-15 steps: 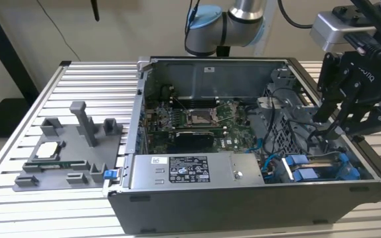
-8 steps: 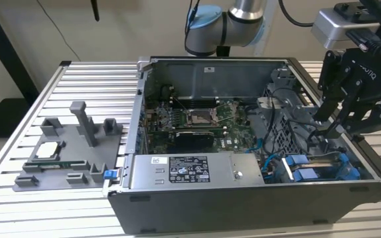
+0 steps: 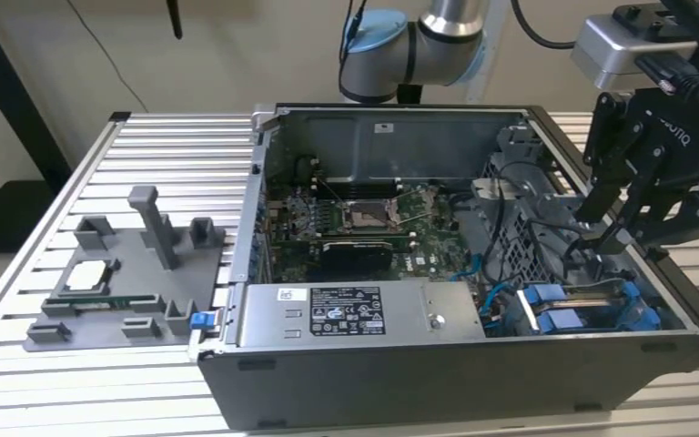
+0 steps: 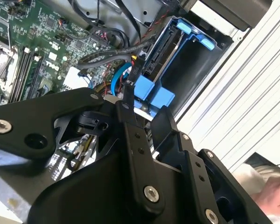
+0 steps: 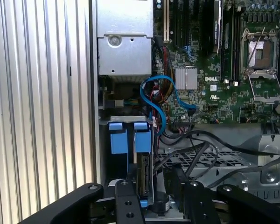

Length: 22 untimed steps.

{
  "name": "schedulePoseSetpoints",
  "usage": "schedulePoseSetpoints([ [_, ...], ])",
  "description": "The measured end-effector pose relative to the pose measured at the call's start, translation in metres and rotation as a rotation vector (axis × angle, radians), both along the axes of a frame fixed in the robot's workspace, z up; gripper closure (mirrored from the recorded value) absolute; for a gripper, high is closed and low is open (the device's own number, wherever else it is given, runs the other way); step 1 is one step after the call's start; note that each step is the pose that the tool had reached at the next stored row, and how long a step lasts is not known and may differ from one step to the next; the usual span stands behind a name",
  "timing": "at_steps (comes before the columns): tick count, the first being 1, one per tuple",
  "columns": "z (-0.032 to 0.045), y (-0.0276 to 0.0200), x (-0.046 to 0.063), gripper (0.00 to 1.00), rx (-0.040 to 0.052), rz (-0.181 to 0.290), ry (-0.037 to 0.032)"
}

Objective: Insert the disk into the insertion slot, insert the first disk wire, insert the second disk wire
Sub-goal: 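Insert the first disk wire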

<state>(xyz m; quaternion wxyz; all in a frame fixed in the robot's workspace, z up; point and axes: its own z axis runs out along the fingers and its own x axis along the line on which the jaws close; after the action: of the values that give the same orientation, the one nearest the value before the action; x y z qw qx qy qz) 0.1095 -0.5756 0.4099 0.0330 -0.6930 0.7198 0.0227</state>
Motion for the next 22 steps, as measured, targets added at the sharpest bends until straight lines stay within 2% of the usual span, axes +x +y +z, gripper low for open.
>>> schedulePoseSetpoints([
  [8,0.0000,0.0001,0.000,1.00,0.0016,0.000,-0.0002],
  [11,-0.0013,0.0013,0.000,1.00,0.0080,0.000,-0.0003],
  [14,-0.0034,0.0037,0.001,1.00,0.0233,0.000,-0.0004],
  [19,-0.0088,0.0046,0.005,1.00,0.0256,0.005,-0.0042],
  [22,-0.0117,0.0046,0.007,1.00,0.0265,0.009,-0.0094],
])
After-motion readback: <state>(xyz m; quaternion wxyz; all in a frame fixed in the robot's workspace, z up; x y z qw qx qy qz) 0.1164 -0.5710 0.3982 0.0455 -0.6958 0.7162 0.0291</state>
